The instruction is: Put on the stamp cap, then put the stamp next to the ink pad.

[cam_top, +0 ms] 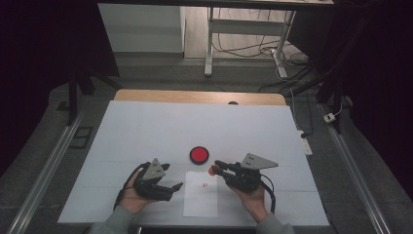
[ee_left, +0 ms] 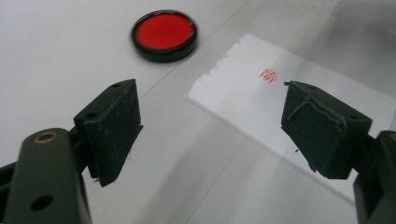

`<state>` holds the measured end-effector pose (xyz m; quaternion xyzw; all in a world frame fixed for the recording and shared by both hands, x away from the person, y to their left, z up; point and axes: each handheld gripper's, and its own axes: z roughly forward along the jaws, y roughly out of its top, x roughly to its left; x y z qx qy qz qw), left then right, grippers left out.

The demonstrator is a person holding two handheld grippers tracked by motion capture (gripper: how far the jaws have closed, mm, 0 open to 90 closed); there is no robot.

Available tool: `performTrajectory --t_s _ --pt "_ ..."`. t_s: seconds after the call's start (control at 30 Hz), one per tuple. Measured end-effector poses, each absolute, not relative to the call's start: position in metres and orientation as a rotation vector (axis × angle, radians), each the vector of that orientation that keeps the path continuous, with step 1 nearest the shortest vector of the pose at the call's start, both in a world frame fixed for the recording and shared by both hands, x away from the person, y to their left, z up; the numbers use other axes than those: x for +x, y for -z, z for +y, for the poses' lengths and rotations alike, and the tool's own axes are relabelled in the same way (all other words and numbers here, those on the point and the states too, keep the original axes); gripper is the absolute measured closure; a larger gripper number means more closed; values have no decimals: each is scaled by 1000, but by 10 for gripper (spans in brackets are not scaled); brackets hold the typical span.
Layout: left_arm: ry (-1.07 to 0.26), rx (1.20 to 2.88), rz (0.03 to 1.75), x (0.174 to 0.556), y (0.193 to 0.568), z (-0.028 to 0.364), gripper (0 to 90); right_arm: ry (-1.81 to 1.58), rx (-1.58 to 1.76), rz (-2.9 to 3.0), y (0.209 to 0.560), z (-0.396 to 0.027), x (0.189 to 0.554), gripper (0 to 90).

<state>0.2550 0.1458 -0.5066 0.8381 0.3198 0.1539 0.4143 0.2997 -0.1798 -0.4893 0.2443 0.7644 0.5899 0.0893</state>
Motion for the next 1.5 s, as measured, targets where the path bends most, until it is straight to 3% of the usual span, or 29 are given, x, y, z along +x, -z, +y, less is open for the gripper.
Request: performTrajectory --t_s 0.67,1.5 --pt "-436 2038 932 228 513 215 208 -1745 746 2247 486 -187 300 733" --pt "-410 2048 943 231 518 216 208 -1697 797 2205 484 -193 317 733"
